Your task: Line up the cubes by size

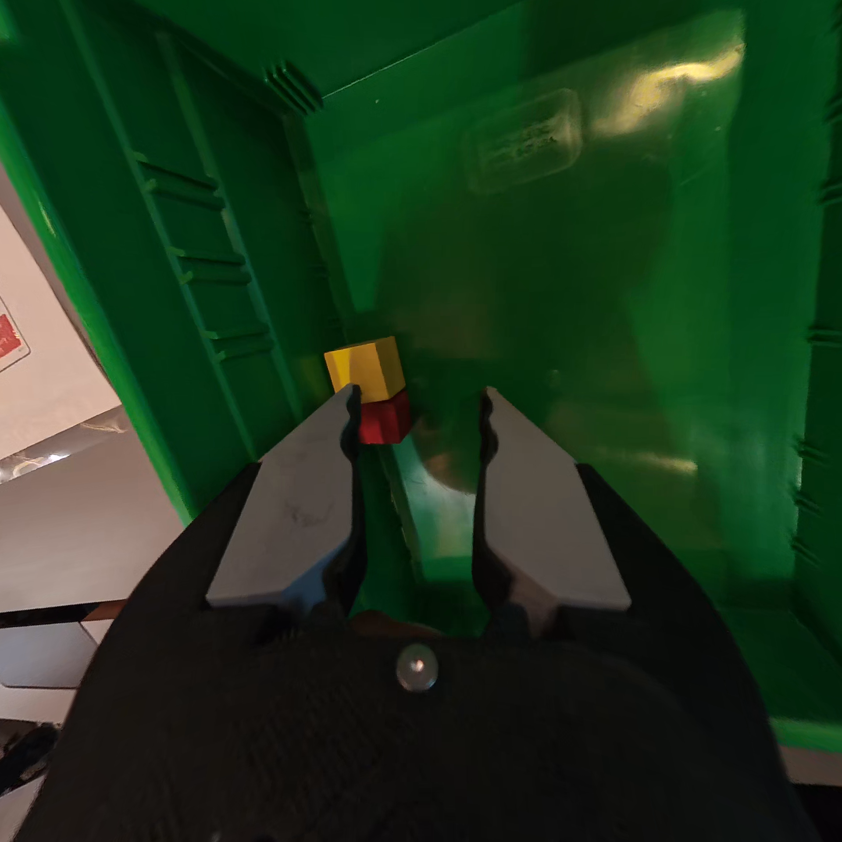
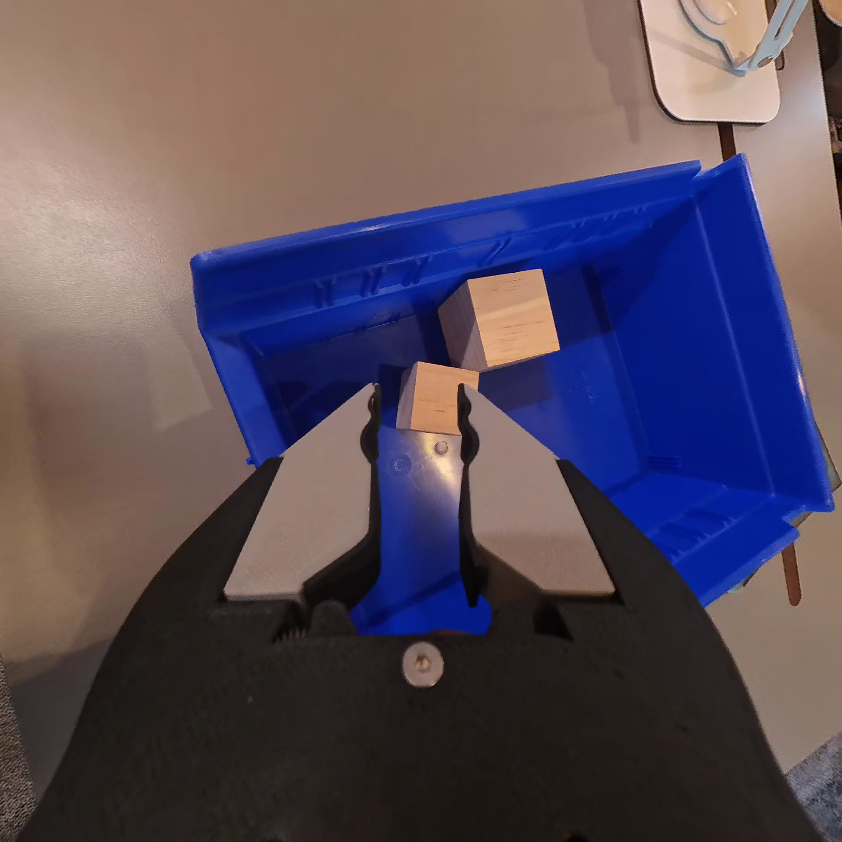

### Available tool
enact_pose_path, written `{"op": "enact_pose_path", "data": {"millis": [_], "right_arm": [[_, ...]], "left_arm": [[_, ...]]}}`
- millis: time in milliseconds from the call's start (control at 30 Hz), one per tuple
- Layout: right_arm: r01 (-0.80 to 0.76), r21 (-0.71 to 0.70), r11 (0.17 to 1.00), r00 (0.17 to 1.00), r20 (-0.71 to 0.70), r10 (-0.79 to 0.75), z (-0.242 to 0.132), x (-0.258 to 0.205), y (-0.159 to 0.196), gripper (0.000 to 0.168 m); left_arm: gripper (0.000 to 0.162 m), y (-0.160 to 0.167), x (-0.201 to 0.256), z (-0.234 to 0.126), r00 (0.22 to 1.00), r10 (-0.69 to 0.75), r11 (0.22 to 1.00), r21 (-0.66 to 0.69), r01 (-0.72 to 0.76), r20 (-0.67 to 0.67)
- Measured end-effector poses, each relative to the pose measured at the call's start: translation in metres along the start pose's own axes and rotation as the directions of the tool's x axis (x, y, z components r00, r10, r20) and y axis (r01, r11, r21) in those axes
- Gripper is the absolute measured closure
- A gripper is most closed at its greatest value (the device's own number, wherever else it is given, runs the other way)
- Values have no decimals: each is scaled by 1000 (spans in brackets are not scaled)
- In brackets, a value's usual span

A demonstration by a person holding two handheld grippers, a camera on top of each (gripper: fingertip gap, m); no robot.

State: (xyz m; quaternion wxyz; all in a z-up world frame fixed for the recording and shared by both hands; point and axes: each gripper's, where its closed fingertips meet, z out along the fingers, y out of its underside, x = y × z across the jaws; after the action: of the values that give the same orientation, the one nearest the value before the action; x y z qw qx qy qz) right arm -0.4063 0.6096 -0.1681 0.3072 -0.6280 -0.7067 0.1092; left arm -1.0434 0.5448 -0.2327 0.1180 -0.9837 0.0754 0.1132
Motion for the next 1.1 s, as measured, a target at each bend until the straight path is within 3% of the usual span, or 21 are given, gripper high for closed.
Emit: {"op": "enact_pose_path", "data": {"millis": [67,100,133,167,267,367,533,767,833,933,1100], "right_arm": [[1,7,1000,1000,1,-1,0,0,-2,137],[1,12,1000,1000,3,-1,0,-1,-4,137],[2,14,1000,1000,3,-2,0,-1,-4,138],[2,15,1000,1000,3,-2,0,-1,-5,137],[-3,10,1000,1000,10,3,1,-3,-3,137],[-3,-7,1000,1000,12,3,1,-4,0,137],[-8,2,1000,1000,3,8,-1,-2,-1,138],[0,-8,1000,1000,17,0,4,-8,-2,138],[-11,0,1000,1000,21,11,2,-8,-2,137],[-27,21,999,999,25,26,-2,-9,-3,136],[-48,3,999,998,30,48,-4,-13,9,137]], "left_arm": [[126,-4,9,-4,999,14,1000,22,-13,-35],[162,-7,31,-9,986,17,999,40,-10,-165],[160,-8,55,-16,952,17,999,48,-2,-305],[162,-11,60,-20,944,29,998,67,-8,-328],[121,-26,55,-33,940,-3,988,146,56,-341],[116,-28,28,-37,972,-7,982,179,51,-235],[98,-16,32,-31,972,16,992,126,14,-233],[97,-18,39,-8,977,55,994,101,-35,-204],[107,-16,42,-4,969,159,985,105,-141,-191],[145,-14,34,-2,917,388,918,125,-375,-93],[132,-12,32,-5,785,614,787,128,-603,-77]]}}
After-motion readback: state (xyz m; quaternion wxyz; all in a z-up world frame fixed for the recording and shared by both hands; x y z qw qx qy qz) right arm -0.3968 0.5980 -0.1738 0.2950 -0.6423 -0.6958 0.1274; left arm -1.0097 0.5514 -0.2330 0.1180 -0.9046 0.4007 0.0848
